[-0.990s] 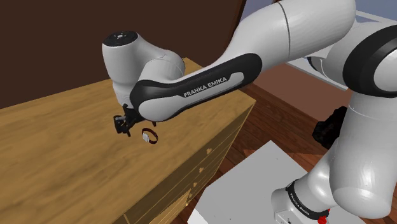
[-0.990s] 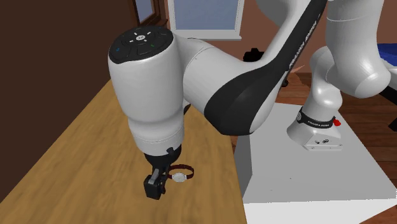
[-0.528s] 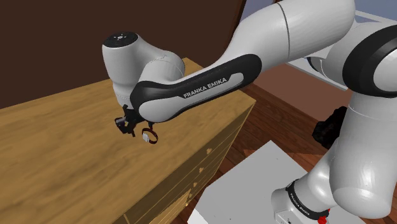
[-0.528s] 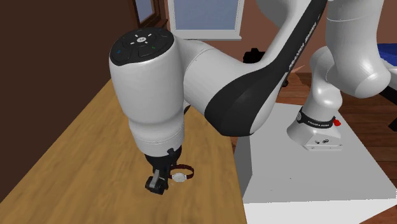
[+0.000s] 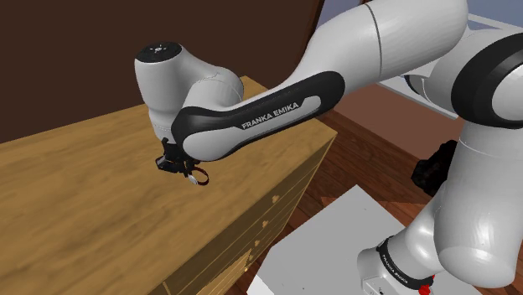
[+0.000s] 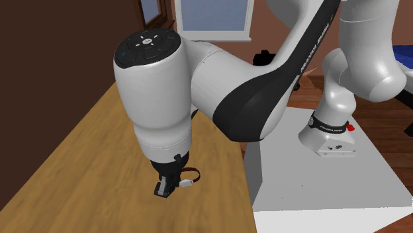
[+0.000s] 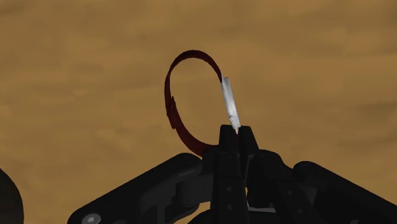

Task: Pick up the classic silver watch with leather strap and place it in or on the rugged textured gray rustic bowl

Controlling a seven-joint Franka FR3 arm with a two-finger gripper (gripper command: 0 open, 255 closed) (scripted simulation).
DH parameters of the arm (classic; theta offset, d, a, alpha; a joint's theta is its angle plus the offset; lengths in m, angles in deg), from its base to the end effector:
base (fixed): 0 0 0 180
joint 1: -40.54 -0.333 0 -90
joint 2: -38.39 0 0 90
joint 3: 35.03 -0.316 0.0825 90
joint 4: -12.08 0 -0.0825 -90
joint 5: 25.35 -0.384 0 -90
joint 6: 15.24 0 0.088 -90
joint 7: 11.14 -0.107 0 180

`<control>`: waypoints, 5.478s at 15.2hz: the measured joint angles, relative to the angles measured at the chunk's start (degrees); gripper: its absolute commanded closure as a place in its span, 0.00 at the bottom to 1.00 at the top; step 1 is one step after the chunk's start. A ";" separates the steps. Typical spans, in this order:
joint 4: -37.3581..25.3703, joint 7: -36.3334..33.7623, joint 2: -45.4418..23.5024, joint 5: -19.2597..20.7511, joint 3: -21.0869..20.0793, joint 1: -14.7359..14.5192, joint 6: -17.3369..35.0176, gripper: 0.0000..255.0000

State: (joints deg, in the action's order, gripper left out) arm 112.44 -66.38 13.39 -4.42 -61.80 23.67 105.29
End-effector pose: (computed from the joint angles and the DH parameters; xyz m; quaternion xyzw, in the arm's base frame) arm 0.4997 0.4158 0.3418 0.9979 -0.0229 0.0369 0.0484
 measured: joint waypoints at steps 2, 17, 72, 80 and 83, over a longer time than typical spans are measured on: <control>-0.14 0.07 0.16 -0.12 -0.06 0.01 -0.28 1.00; -5.38 2.77 4.48 -3.20 -1.43 0.56 -9.12 1.00; -2.52 27.41 9.74 -7.74 5.94 16.88 -7.03 1.00; -2.47 27.39 9.72 -7.72 5.94 16.88 -6.94 0.00; -2.47 27.39 9.72 -7.72 5.94 16.88 -6.93 0.00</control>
State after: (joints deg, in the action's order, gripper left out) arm 109.97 -38.99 23.11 -12.15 -55.86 40.55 98.36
